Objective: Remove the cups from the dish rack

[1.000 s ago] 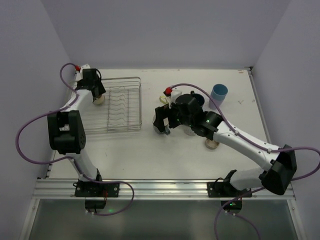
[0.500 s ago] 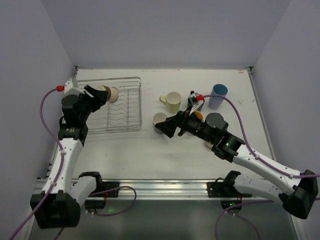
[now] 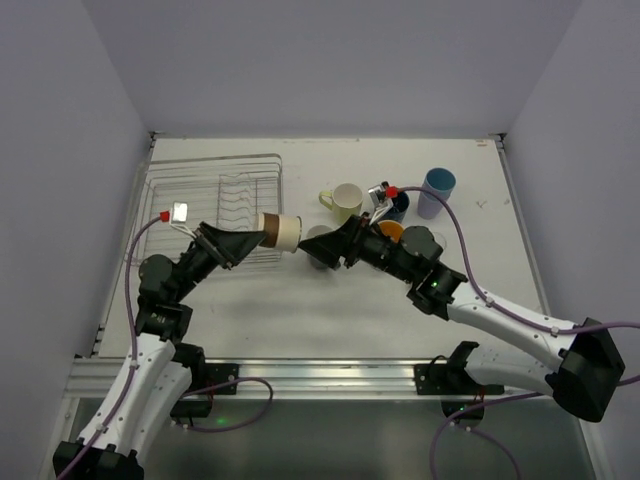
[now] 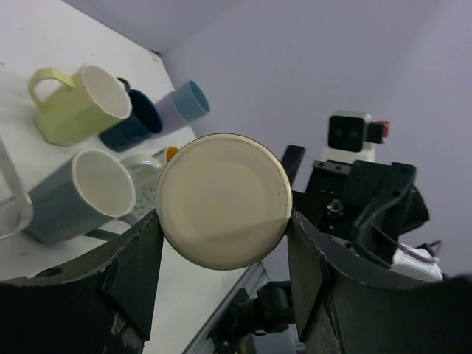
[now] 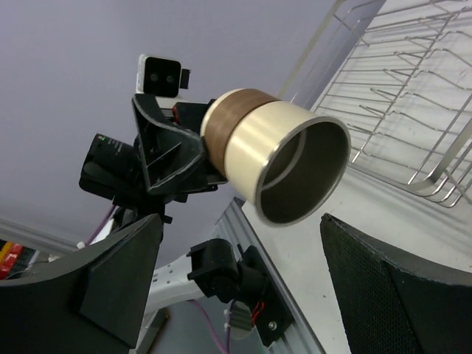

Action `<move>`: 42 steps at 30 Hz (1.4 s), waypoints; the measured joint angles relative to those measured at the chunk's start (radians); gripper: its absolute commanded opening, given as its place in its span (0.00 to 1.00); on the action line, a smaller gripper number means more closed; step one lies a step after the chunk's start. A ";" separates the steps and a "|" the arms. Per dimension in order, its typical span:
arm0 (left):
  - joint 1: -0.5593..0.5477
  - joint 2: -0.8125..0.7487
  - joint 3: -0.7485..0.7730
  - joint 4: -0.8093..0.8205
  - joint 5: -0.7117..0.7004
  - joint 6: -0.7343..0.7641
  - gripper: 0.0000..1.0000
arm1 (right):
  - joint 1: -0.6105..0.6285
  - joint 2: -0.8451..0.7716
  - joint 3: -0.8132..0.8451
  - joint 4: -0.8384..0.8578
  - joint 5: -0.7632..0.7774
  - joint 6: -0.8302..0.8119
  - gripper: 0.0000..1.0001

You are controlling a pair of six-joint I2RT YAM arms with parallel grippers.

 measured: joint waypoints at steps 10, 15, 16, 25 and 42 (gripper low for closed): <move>-0.131 0.004 -0.039 0.141 0.009 -0.094 0.07 | 0.005 0.048 -0.032 0.094 -0.033 0.071 0.58; -0.165 0.015 -0.058 0.151 0.008 -0.101 0.31 | 0.011 0.076 -0.029 0.142 -0.055 0.092 0.13; -0.167 0.017 -0.062 0.152 0.009 -0.101 0.41 | 0.011 0.078 -0.029 0.148 -0.055 0.097 0.05; -0.173 0.010 0.080 -0.132 -0.026 0.114 1.00 | 0.014 -0.045 -0.013 -0.083 0.032 -0.005 0.00; -0.172 -0.058 0.373 -0.823 -0.303 0.774 1.00 | 0.018 0.167 0.209 -1.105 0.330 -0.417 0.00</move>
